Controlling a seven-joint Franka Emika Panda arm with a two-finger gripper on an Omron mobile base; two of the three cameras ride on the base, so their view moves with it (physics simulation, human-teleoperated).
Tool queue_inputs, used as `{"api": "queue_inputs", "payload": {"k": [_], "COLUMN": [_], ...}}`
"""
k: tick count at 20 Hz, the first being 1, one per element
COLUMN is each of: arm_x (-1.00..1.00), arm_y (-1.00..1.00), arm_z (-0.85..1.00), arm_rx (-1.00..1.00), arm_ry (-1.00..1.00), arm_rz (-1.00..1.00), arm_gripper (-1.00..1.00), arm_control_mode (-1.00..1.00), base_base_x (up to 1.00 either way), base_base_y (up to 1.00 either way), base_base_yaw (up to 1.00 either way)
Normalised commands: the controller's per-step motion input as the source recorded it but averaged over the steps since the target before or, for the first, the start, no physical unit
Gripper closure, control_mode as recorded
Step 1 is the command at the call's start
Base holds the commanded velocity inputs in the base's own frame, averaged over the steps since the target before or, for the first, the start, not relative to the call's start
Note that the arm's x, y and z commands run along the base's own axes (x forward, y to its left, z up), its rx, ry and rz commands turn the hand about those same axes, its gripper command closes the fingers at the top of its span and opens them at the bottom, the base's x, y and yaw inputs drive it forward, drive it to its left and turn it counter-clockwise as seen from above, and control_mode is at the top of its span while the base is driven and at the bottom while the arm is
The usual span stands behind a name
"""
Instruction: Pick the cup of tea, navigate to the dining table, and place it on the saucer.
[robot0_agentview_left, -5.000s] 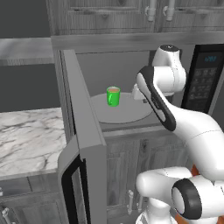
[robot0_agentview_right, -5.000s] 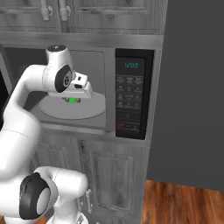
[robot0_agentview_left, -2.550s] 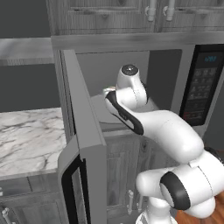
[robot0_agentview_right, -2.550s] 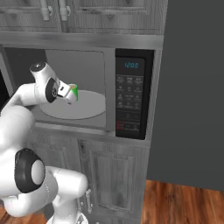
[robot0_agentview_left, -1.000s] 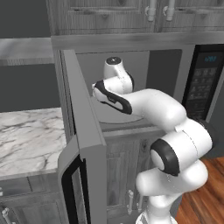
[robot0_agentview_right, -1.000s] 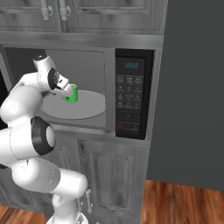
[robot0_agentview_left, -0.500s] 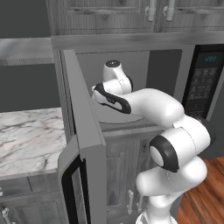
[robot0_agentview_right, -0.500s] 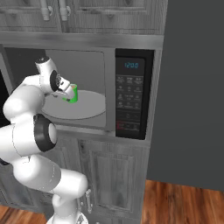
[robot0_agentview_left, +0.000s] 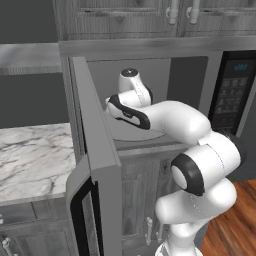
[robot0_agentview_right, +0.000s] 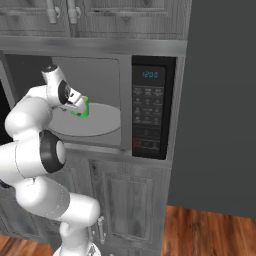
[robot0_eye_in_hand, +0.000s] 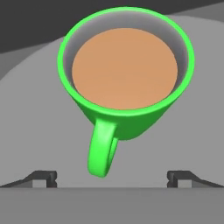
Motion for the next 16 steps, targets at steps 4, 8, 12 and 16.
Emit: {"api": "queue_inputs", "payload": {"k": [4,8,12,16], "arm_x": [0.00,0.05,0.05,0.00], "arm_y": [-0.03,0.00,0.00,0.00], "arm_z": [0.00,0.00,0.00,-0.01], "arm_rx": [0.00,0.00,0.00,0.00], "arm_ry": [0.00,0.00,0.00,-0.02], "arm_rz": [0.00,0.00,0.00,0.00], "arm_gripper": [-1.00,-1.00,-1.00,-1.00], "arm_control_mode": [-1.00,-1.00,-1.00,-1.00], "base_base_x": [0.00,0.00,0.00,0.00], "base_base_y": [0.00,0.00,0.00,0.00], "base_base_yaw": [0.00,0.00,0.00,0.00]}}
